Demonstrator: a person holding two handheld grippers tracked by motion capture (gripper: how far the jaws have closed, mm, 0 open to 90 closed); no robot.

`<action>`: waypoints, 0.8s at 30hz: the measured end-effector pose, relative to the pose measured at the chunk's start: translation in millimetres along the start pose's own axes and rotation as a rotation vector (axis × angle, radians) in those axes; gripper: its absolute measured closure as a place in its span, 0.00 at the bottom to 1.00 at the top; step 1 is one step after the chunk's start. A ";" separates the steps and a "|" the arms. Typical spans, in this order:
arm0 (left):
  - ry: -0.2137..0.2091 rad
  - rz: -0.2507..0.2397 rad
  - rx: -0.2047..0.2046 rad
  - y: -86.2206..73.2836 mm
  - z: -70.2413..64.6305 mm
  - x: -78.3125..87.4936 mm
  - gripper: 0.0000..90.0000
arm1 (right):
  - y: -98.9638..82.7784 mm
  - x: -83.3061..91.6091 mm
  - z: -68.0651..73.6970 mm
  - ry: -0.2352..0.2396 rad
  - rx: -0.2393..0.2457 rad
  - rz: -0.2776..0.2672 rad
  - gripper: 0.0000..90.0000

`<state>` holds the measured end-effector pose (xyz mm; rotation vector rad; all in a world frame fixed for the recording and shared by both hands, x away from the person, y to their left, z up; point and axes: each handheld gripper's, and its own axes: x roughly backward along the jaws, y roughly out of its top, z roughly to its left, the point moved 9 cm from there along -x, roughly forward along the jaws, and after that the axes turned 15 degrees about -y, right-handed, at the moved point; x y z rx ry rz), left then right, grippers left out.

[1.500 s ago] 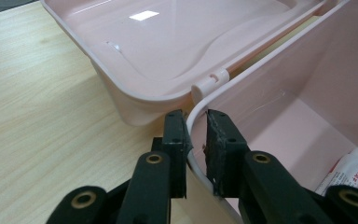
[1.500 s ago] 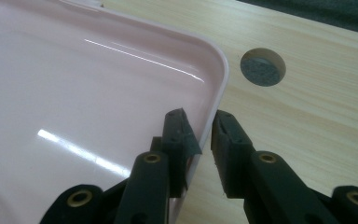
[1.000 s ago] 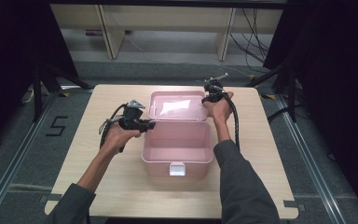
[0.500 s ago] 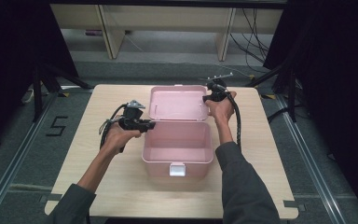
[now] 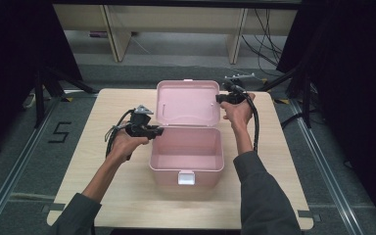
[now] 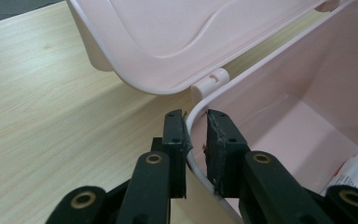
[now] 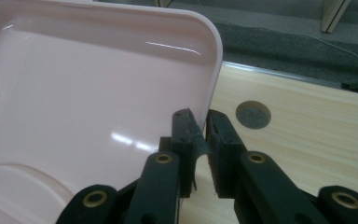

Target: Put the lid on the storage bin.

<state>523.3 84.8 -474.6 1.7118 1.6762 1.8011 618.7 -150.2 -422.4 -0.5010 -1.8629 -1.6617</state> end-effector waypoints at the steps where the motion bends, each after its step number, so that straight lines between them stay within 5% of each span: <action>1: -0.001 -0.001 0.002 0.0 0.1 0.0 0.86 | 0.5 1.5 -1.5 -0.008 0.012 -0.006 0.92; 12: 0.009 -0.006 -0.009 -0.6 0.2 0.5 0.86 | 6.8 22.0 -1.9 0.027 0.041 -0.093 0.94; 15: 0.007 -0.008 0.000 -0.8 0.3 0.5 0.86 | 6.9 30.0 2.8 0.042 0.007 -0.096 0.94; 24: 0.021 -0.023 0.008 -1.7 0.5 1.4 0.85 | 9.4 47.0 3.1 0.056 0.052 -0.176 0.96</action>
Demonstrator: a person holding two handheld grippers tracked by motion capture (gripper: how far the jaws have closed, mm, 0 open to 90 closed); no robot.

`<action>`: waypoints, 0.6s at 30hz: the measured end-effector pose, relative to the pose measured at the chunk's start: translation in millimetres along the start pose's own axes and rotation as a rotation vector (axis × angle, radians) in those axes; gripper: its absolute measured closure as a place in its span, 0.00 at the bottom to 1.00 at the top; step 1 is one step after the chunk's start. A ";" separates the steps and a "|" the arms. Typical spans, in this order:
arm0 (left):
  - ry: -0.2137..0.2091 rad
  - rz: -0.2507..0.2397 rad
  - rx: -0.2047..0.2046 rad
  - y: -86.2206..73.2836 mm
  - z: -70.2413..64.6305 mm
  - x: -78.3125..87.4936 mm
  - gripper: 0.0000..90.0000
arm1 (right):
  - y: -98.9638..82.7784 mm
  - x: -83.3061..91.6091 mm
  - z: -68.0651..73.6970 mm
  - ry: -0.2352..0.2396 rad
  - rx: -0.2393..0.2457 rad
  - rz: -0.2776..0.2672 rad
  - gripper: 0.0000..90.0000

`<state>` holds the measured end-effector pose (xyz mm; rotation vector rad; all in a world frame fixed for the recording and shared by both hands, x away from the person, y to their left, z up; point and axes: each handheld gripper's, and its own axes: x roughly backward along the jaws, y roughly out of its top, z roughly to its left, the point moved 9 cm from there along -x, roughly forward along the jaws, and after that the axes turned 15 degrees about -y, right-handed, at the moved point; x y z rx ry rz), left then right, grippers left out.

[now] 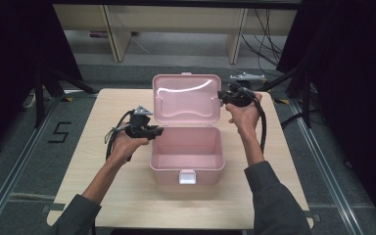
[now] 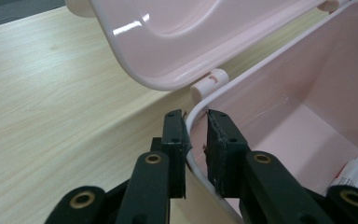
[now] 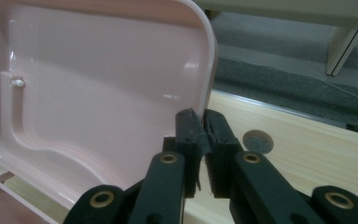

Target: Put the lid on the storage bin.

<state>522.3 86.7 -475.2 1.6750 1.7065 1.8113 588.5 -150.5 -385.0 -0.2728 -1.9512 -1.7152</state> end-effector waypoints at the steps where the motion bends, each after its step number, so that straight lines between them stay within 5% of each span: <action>1: 0.000 -0.003 0.003 -0.1 -0.1 0.0 0.85 | -0.6 2.0 1.7 0.000 -0.022 0.006 0.96; 18: -0.008 -0.048 0.030 -0.1 -0.2 -1.2 0.85 | -1.6 25.1 4.3 0.009 0.014 -0.062 0.97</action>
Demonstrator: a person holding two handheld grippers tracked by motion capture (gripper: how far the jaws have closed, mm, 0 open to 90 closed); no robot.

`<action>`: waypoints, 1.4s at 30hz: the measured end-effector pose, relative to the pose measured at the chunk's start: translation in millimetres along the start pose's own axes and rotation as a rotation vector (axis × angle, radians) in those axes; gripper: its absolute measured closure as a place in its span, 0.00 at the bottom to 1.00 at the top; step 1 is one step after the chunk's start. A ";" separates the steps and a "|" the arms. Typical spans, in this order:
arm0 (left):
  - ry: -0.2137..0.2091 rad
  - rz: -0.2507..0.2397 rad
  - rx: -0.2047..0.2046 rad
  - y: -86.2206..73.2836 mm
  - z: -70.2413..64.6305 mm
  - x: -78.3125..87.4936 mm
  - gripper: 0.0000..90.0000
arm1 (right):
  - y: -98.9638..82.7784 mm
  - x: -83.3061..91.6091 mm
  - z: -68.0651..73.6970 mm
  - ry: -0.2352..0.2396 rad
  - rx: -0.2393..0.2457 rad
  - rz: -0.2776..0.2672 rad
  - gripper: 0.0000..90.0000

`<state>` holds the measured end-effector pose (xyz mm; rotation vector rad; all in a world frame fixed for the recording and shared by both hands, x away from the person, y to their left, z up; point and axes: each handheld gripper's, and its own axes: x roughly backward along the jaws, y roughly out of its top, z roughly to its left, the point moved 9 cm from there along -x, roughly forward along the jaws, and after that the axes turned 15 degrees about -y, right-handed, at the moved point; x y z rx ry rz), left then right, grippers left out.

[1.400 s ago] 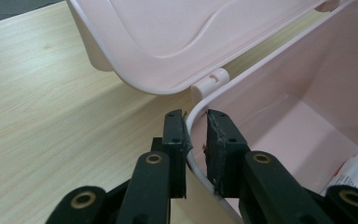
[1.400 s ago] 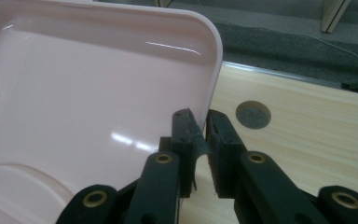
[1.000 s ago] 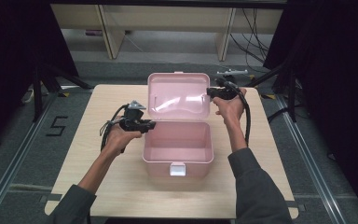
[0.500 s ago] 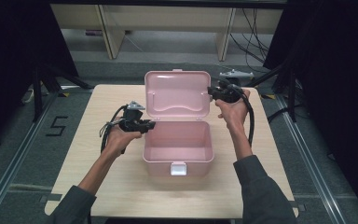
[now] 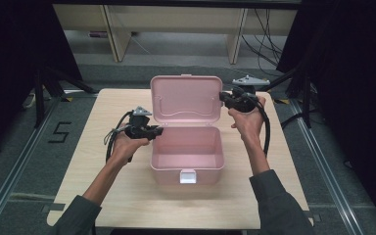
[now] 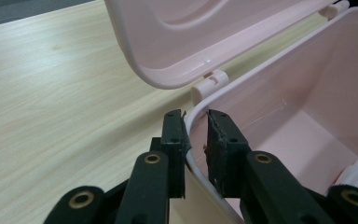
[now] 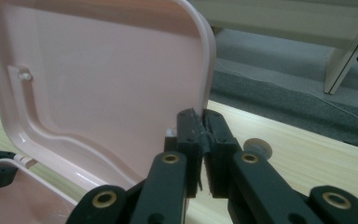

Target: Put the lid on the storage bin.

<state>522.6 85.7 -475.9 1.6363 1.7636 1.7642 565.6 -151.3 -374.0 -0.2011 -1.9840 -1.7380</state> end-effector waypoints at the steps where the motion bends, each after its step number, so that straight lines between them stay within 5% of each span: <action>1: -0.006 -0.003 0.006 -0.1 0.1 0.0 0.85 | -0.6 2.6 0.2 0.002 0.004 -0.009 0.97; 42: -0.021 -0.057 0.065 0.7 0.2 3.5 0.84 | -21.0 49.5 6.5 0.000 0.073 -0.120 0.97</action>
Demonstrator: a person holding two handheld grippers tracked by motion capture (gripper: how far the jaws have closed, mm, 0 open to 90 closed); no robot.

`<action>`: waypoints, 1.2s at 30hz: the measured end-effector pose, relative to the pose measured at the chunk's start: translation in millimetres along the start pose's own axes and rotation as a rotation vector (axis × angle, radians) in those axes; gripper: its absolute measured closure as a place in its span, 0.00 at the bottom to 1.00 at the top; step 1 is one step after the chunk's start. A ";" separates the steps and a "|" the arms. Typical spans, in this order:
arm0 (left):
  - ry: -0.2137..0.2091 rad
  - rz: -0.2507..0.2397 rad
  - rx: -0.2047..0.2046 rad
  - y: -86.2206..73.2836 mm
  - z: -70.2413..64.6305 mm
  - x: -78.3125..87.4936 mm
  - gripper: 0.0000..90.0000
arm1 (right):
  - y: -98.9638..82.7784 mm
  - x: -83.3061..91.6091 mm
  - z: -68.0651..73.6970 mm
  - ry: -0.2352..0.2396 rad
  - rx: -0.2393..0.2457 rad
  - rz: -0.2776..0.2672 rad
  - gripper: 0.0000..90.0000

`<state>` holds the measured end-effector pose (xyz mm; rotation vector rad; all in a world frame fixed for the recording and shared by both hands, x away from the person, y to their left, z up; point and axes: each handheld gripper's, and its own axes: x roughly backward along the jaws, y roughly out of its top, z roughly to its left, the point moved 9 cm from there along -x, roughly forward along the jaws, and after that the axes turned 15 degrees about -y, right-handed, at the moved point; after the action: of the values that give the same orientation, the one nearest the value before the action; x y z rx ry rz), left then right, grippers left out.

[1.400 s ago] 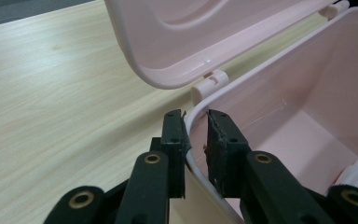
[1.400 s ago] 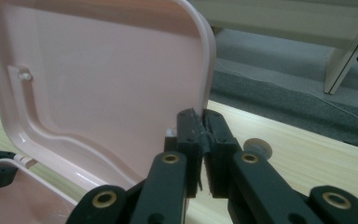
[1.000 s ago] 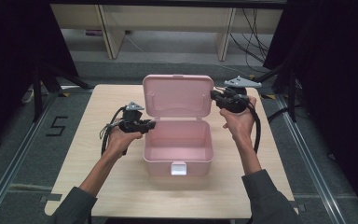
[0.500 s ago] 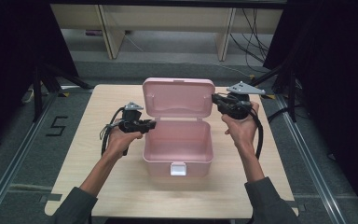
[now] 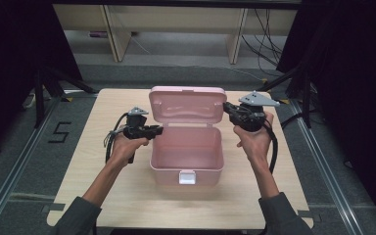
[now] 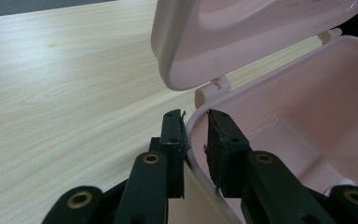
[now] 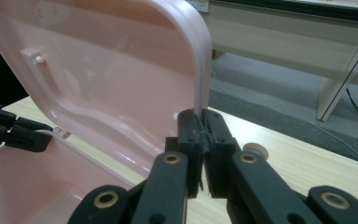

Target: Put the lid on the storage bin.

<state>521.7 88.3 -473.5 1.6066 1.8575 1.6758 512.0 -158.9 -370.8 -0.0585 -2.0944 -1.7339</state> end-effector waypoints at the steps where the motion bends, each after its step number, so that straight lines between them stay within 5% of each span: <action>1: 0.001 -0.011 0.000 1.1 -0.2 0.7 0.84 | 0.8 -0.1 -1.1 -0.003 0.010 -0.019 0.97; 12: -0.020 -0.040 -0.004 1.5 -2.4 25.0 0.78 | -5.8 10.9 3.7 -0.011 0.002 -0.030 0.97; 16: -0.034 -0.025 -0.018 -1.7 -3.0 34.7 0.76 | -8.5 14.8 1.9 -0.019 0.044 -0.039 0.97; 21: -0.041 -0.053 -0.003 -3.0 -6.4 41.4 0.74 | -11.9 19.8 5.8 -0.005 0.019 -0.028 0.97; 36: -0.072 -0.036 -0.023 -21.2 -16.9 57.8 0.66 | -24.7 35.3 11.8 0.016 0.009 -0.049 0.96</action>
<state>474.0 126.6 -455.3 1.5934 1.8154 1.5973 469.2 -161.3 -383.4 0.0085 -2.1089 -1.7471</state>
